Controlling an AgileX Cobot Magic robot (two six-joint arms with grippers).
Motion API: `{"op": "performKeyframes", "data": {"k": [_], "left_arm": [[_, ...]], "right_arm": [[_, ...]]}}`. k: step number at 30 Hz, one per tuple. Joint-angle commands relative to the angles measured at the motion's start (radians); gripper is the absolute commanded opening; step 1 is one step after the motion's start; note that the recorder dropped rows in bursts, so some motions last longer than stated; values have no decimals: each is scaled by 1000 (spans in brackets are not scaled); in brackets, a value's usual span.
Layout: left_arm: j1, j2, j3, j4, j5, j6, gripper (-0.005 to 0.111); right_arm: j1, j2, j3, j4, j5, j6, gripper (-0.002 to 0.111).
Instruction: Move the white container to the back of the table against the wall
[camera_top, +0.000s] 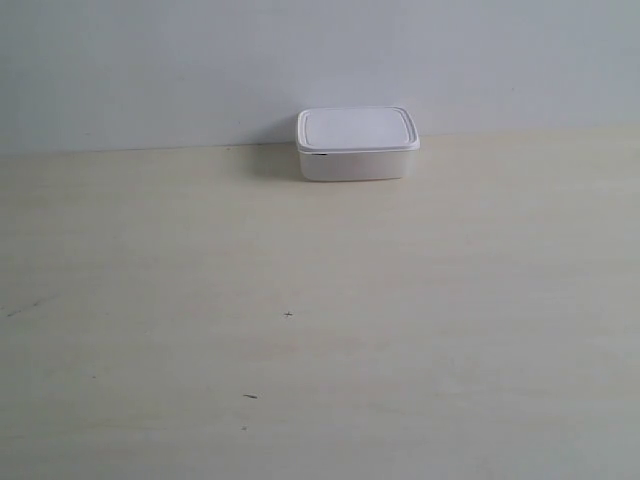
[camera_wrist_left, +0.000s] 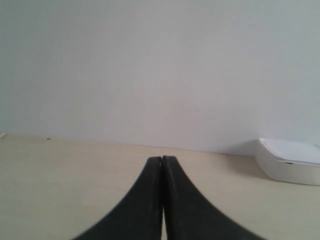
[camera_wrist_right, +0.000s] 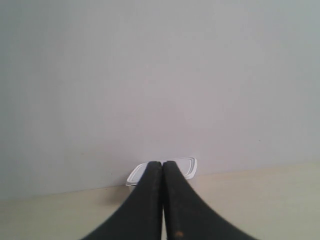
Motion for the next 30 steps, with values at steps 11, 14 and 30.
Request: {"op": "performKeyframes", "data": {"k": [11,14,30], "left_arm": [[2,-5,4,-1413,76,1278,0],[2,-5,4,-1658,200,1626,0],[2,-5,4,-1665,498,1887,0]], "right_arm": [[-7,-6,5,-2,-1,-2,0],[-7,-6,5,-2,-1,-2,0],[-7,-6,5,-2,-1,-2,0]]}}
